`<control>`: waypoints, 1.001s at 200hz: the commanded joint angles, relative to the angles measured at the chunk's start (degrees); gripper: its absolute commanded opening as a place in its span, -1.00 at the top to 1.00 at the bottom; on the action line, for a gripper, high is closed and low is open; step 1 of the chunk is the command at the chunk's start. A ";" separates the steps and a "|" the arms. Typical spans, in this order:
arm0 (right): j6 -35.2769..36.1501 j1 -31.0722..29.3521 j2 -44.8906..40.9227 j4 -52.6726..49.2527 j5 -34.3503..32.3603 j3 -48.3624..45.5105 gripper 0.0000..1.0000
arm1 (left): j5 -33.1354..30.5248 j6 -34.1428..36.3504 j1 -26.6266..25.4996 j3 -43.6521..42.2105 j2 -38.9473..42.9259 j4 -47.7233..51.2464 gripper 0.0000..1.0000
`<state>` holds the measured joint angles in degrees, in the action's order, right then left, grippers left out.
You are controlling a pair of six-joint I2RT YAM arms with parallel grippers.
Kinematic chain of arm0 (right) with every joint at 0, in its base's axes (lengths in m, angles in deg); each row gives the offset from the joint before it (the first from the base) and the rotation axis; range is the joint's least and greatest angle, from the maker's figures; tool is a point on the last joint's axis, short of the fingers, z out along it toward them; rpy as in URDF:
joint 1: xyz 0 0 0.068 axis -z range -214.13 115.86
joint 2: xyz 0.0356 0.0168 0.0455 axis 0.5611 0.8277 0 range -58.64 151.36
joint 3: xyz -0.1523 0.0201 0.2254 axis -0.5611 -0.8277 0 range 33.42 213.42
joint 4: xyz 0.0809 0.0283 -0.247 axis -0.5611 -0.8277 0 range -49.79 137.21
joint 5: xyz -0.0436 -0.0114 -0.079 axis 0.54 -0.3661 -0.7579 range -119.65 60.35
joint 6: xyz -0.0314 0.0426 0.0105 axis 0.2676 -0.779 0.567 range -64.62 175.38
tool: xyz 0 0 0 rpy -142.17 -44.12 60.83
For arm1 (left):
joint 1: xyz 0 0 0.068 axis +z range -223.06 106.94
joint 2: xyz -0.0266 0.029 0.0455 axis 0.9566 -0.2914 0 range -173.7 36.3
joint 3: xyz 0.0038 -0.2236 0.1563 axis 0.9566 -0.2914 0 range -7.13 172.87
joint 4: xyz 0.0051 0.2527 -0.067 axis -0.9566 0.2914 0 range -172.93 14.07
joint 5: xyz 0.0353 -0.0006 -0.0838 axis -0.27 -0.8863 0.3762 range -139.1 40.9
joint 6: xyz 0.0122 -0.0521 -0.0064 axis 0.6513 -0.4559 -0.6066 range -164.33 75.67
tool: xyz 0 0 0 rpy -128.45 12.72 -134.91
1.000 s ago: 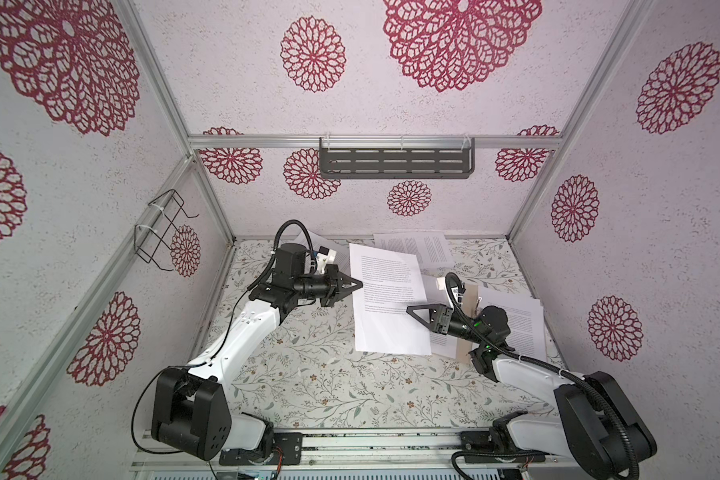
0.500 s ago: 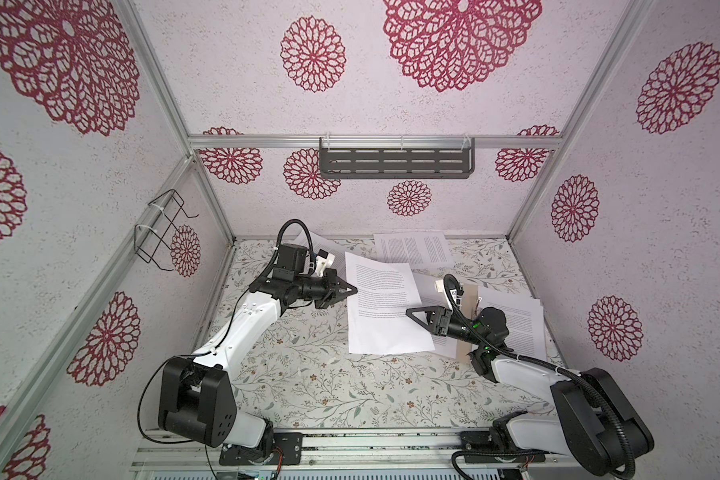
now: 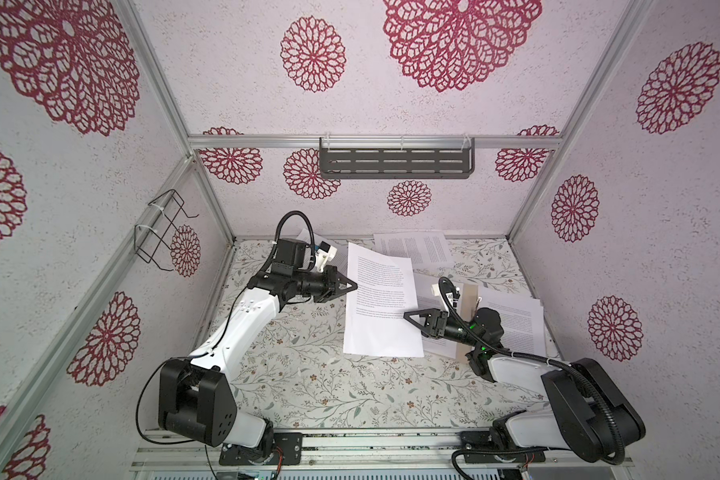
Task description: Put the files into the folder
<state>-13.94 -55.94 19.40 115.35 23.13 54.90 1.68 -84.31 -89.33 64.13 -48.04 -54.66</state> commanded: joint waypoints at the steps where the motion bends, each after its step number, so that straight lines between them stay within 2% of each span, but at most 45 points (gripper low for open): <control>1: -0.71 -0.17 0.51 4.85 0.83 -0.35 0.01 | 1.36 2.43 0.06 1.07 0.25 -0.69 0.80; 19: -1.23 -0.17 1.15 5.60 0.77 -0.64 0.11 | 1.84 2.37 -0.04 1.06 -0.12 -1.54 0.79; 37: -1.33 -0.10 1.58 5.75 0.67 -0.73 0.31 | 2.19 2.59 -0.05 1.11 -0.76 -1.99 0.79; 64: -0.59 -0.17 1.18 3.22 0.27 -0.13 0.76 | 2.35 2.95 -0.05 1.25 -1.31 -2.43 0.72; 74: 0.58 -0.01 0.22 0.14 -0.20 0.39 0.98 | 1.95 3.09 0.07 1.25 -1.29 -2.43 0.66; 78: 1.34 -0.03 -0.32 -1.73 -0.28 0.70 1.00 | 1.53 3.08 0.16 1.25 -1.35 -2.42 0.58; 99: 9.03 0.17 -5.50 -18.43 -2.15 3.45 1.00 | -2.48 4.27 0.74 1.33 -0.79 -0.90 0.02; 121: 22.76 0.60 -12.73 -45.85 -7.22 10.38 1.00 | -5.37 5.19 1.19 1.36 0.24 -0.38 -0.45; 125: 24.94 0.77 -13.60 -50.70 -8.50 11.90 1.00 | -5.84 5.30 1.24 1.47 0.33 -0.26 -0.68; 133: 28.26 1.54 -14.70 -59.37 -10.87 14.60 1.00 | -6.72 5.69 1.42 1.86 0.48 0.29 -0.99; 161: 34.06 8.10 -14.81 -77.88 -13.08 20.76 1.00 | -8.60 6.10 2.06 2.65 1.66 0.92 -0.95; 186: 40.55 16.52 -13.31 -91.29 -15.52 25.59 1.00 | -8.50 7.02 2.14 2.27 3.39 0.73 -0.95; 200: 46.43 21.37 -11.14 -99.83 -19.80 29.18 1.00 | -8.78 8.31 2.17 1.55 4.44 1.29 -0.95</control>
<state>20.14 -40.75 6.11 37.82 10.19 79.03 -6.30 -79.26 -87.49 65.29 -46.81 -53.83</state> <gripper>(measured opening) 0.043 0.974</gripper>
